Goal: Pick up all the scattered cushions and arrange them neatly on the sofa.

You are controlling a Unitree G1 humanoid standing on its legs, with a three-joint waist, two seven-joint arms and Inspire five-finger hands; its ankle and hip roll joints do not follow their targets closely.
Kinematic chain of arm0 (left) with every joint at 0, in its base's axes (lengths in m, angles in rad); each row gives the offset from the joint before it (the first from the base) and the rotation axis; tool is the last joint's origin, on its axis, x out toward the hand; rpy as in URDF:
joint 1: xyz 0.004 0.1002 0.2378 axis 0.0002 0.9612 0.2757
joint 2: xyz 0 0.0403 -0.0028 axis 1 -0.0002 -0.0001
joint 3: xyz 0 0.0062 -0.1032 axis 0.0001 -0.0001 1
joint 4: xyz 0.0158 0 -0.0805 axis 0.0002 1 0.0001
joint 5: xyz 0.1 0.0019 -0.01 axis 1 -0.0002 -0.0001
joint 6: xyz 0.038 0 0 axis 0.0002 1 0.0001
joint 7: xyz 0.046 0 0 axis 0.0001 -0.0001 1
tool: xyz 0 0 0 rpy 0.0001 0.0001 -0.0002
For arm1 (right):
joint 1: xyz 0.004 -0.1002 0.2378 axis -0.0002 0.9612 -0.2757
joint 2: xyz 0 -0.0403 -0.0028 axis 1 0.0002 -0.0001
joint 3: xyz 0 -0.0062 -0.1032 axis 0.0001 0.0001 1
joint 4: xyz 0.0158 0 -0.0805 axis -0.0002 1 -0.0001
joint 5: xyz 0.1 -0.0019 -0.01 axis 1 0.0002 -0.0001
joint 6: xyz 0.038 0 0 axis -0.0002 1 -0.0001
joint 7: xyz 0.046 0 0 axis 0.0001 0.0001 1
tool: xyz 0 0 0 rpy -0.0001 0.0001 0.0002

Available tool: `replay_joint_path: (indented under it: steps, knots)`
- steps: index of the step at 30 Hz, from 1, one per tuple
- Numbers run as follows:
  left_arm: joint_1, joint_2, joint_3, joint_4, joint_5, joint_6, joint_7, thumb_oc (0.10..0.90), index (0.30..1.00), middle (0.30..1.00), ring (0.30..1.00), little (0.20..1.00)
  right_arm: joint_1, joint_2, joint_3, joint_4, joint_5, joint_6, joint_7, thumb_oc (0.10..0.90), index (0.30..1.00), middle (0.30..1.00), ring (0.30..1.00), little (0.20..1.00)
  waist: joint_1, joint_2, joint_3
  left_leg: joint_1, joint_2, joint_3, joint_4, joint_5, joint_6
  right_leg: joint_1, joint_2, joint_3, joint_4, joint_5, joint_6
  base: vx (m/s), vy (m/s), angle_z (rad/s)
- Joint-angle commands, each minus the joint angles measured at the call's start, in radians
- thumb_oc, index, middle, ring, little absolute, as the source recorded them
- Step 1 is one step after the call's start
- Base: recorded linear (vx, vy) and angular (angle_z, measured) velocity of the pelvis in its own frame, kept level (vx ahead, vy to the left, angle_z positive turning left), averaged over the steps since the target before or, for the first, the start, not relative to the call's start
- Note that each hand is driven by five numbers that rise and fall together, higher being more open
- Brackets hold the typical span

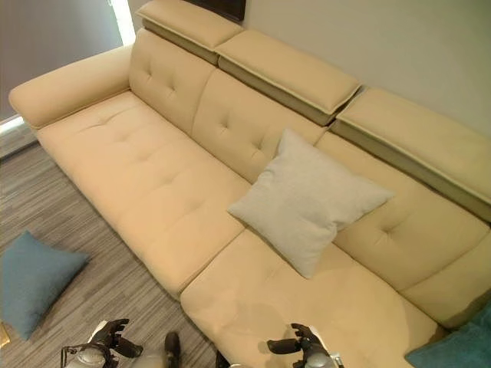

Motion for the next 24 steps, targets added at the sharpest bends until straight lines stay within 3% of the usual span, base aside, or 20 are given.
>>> replay_joint_path:
  steps: [1, 5, 9, 10, 11, 14, 24]
  knots:
    - [-0.007, 0.012, -0.006, -0.008, 0.024, -0.014, -0.002, 0.800, 0.900, 0.900, 0.900, 0.900, -0.003, -0.005, -0.043, 0.031, 0.022, -0.006, -0.024, 0.800, 0.900, 0.900, 0.900, 0.900, -0.002, 0.006, -0.042, 0.106, 0.002, 0.042, -0.144, -0.062, 0.039, -0.067, -0.013, 0.068, 0.063, -0.045, 0.148, 0.02, 0.095, 1.06]
    - [0.009, 0.016, -0.008, -0.004, 0.044, -0.010, -0.011, 0.800, 0.900, 0.900, 0.900, 0.900, -0.006, 0.001, -0.030, 0.031, 0.002, -0.001, -0.028, 0.800, 0.900, 0.900, 0.900, 0.900, 0.003, 0.013, -0.051, 0.162, -0.005, 0.020, -0.271, -0.040, 0.037, -0.062, -0.017, 0.031, 0.066, -0.029, 0.164, 0.02, 0.150, 1.06]
    - [0.019, 0.033, 0.010, 0.000, 0.043, -0.009, -0.011, 0.800, 0.900, 0.900, 0.900, 0.900, -0.016, 0.008, -0.007, 0.014, -0.020, 0.003, -0.026, 0.800, 0.900, 0.900, 0.900, 0.900, 0.019, 0.007, -0.041, 0.169, -0.023, -0.020, -0.314, -0.019, 0.048, -0.084, -0.027, 0.039, 0.107, -0.025, 0.172, -0.05, 0.120, 0.54]
    - [0.019, 0.052, 0.023, 0.011, 0.036, -0.006, -0.005, 0.800, 0.900, 0.900, 0.900, 0.900, -0.022, 0.017, 0.002, -0.003, -0.016, 0.004, -0.024, 0.800, 0.900, 0.900, 0.900, 0.900, 0.016, 0.008, -0.025, 0.162, -0.029, -0.052, -0.328, -0.006, 0.056, -0.122, -0.015, 0.116, 0.158, -0.028, 0.179, -0.08, 0.100, 0.34]
    - [0.019, 0.052, 0.023, 0.011, 0.036, -0.006, -0.005, 0.800, 0.900, 0.900, 0.900, 0.900, -0.023, 0.017, 0.002, -0.003, -0.016, 0.004, -0.024, 0.800, 0.900, 0.900, 0.900, 0.900, 0.016, 0.008, -0.028, 0.158, -0.029, -0.052, -0.328, -0.005, 0.056, -0.126, -0.015, 0.116, 0.158, -0.026, 0.179, -0.07, 0.085, 0.28]
    - [0.016, 0.074, 0.025, 0.019, 0.044, -0.007, -0.005, 0.800, 0.900, 0.900, 0.900, 0.900, -0.016, 0.022, 0.002, -0.011, 0.007, -0.002, -0.024, 0.800, 0.900, 0.900, 0.900, 0.900, -0.004, 0.013, -0.030, 0.142, -0.054, -0.131, -0.338, 0.011, 0.067, -0.144, 0.066, 0.363, 0.181, -0.049, 0.183, -0.02, 0.100, 0.86]
    - [0.019, 0.067, 0.024, 0.001, 0.022, -0.006, -0.006, 0.800, 0.900, 0.900, 0.900, 0.900, -0.005, 0.018, 0.011, -0.005, 0.004, 0.003, -0.028, 0.800, 0.900, 0.900, 0.900, 0.900, 0.010, 0.021, -0.021, 0.122, -0.077, -0.217, -0.323, 0.033, 0.046, -0.084, 0.058, 0.292, 0.137, -0.074, 0.153, 0.02, -0.020, 0.72]
